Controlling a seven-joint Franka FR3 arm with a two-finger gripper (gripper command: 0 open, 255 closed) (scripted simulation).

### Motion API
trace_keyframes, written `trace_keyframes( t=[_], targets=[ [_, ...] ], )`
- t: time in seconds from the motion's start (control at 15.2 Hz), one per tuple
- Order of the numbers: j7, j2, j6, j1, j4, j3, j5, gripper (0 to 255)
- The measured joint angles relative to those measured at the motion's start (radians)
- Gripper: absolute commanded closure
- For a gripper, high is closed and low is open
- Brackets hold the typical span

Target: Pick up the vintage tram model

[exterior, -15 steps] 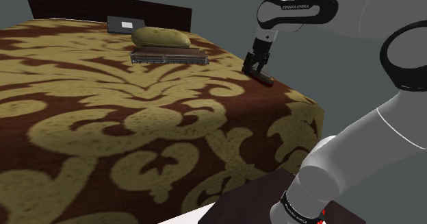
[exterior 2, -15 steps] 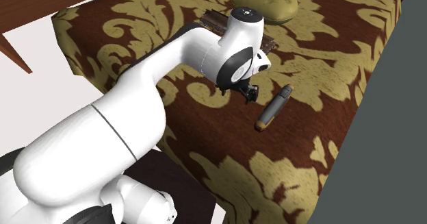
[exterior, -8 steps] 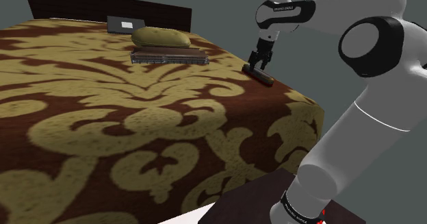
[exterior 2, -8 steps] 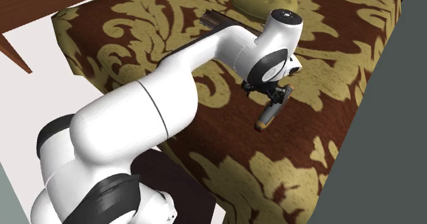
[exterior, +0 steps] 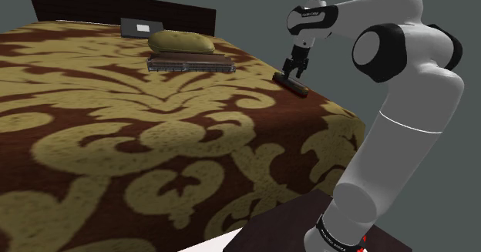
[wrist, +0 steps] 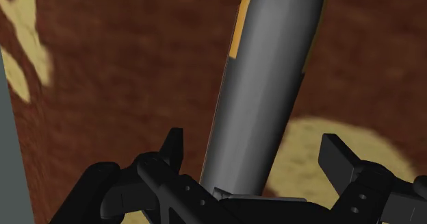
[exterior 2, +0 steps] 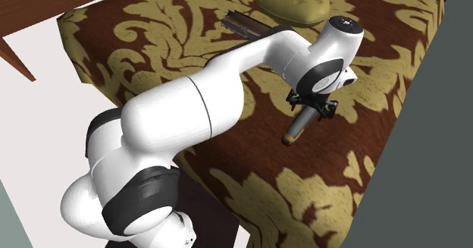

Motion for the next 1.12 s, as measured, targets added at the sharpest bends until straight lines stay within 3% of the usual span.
trace_keyframes(
  t=[0.33, 0.4, 1.12],
  targets=[
    [-0.003, 0.003, 0.067, -0.001, -0.064, 0.0, 0.002, 0],
    [-0.002, 0.003, 0.071, 0.0, -0.067, 0.0, 0.002, 255],
    [-0.002, 0.002, 0.069, 0.0, -0.066, 0.0, 0.001, 255]
  ],
)
